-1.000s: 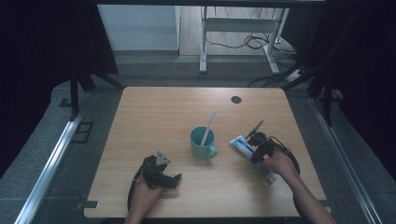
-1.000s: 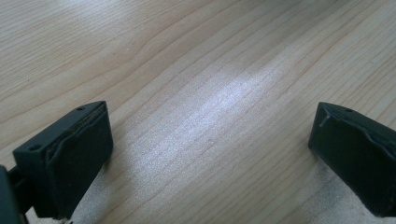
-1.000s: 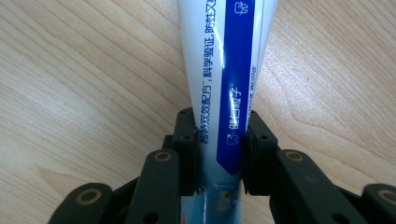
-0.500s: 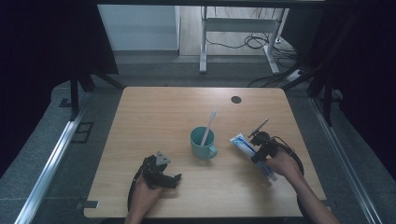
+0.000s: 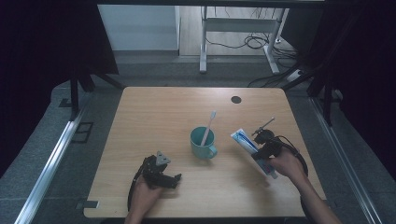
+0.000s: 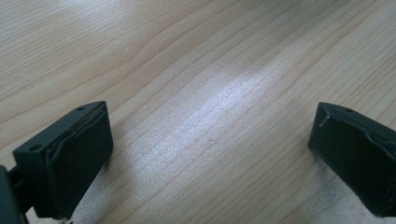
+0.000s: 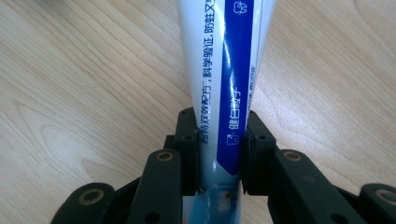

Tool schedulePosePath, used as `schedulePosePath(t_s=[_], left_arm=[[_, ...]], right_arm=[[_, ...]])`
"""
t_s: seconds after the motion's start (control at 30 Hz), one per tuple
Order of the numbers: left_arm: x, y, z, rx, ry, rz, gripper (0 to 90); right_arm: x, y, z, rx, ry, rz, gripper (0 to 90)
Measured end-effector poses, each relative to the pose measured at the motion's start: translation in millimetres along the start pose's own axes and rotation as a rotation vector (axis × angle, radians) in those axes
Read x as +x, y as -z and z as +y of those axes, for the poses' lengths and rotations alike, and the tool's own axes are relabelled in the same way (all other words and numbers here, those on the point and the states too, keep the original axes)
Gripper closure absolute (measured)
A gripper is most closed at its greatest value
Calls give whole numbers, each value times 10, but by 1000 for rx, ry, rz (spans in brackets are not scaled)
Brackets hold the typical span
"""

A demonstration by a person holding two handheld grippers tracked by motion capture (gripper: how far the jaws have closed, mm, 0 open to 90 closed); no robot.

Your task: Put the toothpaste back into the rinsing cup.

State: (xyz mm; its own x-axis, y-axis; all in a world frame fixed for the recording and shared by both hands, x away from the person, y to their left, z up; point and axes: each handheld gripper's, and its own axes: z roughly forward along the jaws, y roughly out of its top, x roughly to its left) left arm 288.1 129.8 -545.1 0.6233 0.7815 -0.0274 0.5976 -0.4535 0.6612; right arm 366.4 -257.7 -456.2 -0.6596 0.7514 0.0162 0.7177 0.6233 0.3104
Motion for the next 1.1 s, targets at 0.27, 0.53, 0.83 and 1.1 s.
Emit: schedulePosePath(t_s=[0.27, 0.53, 0.83, 1.1], left_arm=[[-1, 0, 0, 0, 0, 1, 0], [-1, 0, 0, -1, 0, 1, 0], [-3, 0, -1, -1, 1, 2, 0], [-3, 0, -1, -3, 2, 3, 0]], right_arm=[[36, 93, -13, -63, 10, 5, 720], [65, 158, -30, -135, 20, 28, 721], [118, 203, -32, -204, 31, 59, 721], [166, 243, -10, -261, 47, 87, 721]])
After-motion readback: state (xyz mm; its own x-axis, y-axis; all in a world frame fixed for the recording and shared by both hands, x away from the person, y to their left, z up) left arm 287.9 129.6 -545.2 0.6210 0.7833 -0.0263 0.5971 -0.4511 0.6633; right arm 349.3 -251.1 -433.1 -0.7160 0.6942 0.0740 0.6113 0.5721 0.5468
